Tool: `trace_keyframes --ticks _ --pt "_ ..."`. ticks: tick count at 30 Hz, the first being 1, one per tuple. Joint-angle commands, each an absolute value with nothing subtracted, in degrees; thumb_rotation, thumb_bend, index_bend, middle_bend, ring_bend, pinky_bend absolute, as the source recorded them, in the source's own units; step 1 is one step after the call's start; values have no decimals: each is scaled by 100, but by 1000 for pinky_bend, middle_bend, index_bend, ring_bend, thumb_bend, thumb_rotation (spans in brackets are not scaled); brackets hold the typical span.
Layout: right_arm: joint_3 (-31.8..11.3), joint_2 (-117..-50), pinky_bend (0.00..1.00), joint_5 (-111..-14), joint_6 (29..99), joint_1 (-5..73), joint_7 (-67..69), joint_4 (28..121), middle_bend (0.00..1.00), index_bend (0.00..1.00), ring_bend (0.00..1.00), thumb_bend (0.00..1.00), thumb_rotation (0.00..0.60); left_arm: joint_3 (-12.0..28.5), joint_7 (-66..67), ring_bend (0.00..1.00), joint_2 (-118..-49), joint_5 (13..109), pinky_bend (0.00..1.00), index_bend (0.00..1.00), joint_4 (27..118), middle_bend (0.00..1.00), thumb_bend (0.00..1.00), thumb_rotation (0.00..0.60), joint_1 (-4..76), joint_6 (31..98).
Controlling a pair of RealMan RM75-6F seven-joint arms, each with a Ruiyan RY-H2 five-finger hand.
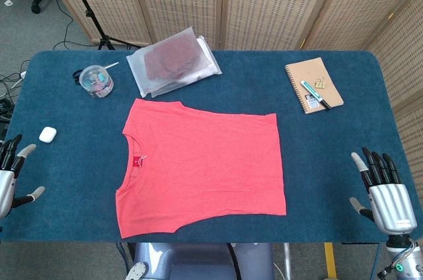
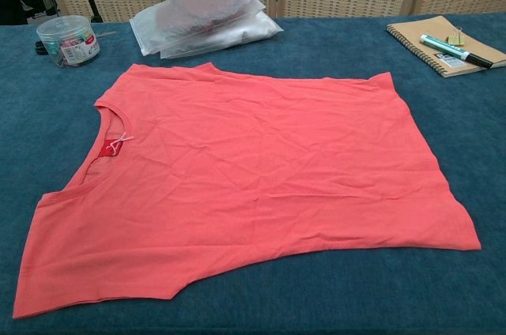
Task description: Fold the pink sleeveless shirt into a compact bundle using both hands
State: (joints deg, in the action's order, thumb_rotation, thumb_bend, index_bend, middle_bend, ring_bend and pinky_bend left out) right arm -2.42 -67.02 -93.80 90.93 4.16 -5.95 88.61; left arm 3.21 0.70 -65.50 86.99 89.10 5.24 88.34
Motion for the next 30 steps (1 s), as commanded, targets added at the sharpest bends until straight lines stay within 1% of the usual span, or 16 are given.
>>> trace_keyframes --ticks 1,5,9,12,15,18,21,26,30 --pt "-222 -6697 0 -9388 9049 428 -582 8856 0 40 0 0 600 327 83 0 -6547 8686 0 0 8919 0 0 600 518 8837" --pt "-141 -6671 0 -9495 8955 470 -445 8854 0 40 0 0 600 333 75 0 -6539 8670 0 0 8931 0 0 600 509 8840" --pt "108 -6619 0 -9907 8716 651 205 8814 0 47 0 0 600 347 63 0 -6518 8690 0 0 8988 0 0 600 520 8846" --pt "303 -6708 0 -10332 8468 890 557 8584 0 121 0 1 600 357 87 0 -6525 8671 0 0 8985 0 0 600 534 8818" --pt "435 -6943 0 -10631 8233 1089 602 8238 0 175 0 42 600 370 133 0 -6530 8603 0 0 8971 0 0 600 546 8760" --pt "519 -7205 0 -10739 7984 1250 681 8001 0 226 0 60 600 386 199 0 -6542 8561 0 0 8977 0 0 600 541 8761" --pt "535 -7412 0 -10781 7855 1373 747 7913 0 265 0 106 600 383 252 0 -6564 8566 0 0 8986 0 0 600 534 8775" --pt "465 -7778 0 -10741 7763 1465 497 7812 0 287 0 193 600 378 397 0 -6641 8531 0 0 8940 0 0 600 571 8691" --pt "433 -8019 0 -10580 7608 1508 266 7719 0 315 0 208 600 390 440 0 -6677 8479 0 0 8914 0 0 600 589 8639"
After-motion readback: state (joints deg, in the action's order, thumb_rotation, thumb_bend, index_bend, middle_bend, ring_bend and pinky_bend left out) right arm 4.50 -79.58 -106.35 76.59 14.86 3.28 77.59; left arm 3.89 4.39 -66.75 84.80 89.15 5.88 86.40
